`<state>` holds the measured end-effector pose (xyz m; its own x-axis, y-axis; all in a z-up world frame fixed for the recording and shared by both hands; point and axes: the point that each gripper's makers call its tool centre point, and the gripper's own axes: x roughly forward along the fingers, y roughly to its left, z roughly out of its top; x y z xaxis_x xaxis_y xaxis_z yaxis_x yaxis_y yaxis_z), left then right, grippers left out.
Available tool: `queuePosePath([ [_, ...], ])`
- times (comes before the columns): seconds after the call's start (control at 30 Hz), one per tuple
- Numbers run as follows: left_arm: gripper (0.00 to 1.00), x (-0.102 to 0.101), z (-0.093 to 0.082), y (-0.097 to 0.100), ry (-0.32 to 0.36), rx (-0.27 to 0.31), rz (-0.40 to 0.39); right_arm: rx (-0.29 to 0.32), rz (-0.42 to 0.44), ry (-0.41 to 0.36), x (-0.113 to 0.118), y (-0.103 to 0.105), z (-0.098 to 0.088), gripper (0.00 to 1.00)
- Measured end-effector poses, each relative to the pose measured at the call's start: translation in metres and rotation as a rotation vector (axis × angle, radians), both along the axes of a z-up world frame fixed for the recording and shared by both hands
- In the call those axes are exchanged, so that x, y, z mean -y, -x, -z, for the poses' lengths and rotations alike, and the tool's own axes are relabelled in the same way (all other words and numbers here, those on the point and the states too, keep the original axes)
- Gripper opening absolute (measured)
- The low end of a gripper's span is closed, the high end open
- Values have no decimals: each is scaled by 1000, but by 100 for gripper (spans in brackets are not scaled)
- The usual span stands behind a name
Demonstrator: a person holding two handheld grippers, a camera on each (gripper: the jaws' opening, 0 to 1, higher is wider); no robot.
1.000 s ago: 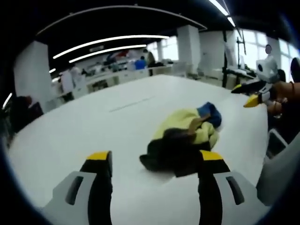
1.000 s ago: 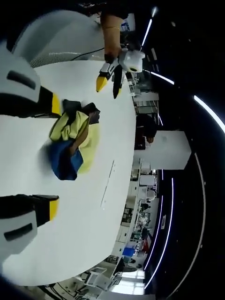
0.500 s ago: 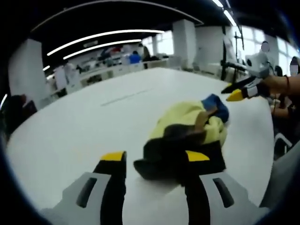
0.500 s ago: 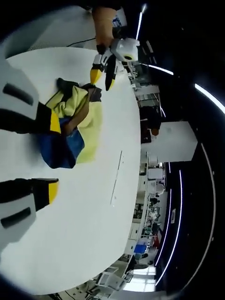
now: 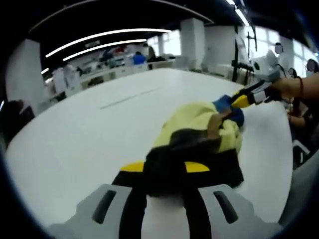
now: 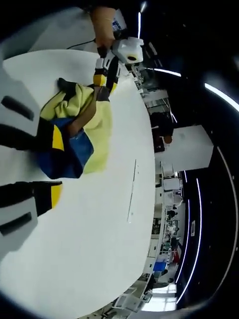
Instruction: Fold the garment on the visible template until the final outline fits inside the template.
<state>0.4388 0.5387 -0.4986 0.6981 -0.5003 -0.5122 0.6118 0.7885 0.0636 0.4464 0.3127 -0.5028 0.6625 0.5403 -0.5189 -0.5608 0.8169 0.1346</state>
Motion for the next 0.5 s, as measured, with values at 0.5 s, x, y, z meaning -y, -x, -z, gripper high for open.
queuePosePath([
  [0.5,0,3,-4,3,74,-46,11,32,11,-51,1,-4,-16,0],
])
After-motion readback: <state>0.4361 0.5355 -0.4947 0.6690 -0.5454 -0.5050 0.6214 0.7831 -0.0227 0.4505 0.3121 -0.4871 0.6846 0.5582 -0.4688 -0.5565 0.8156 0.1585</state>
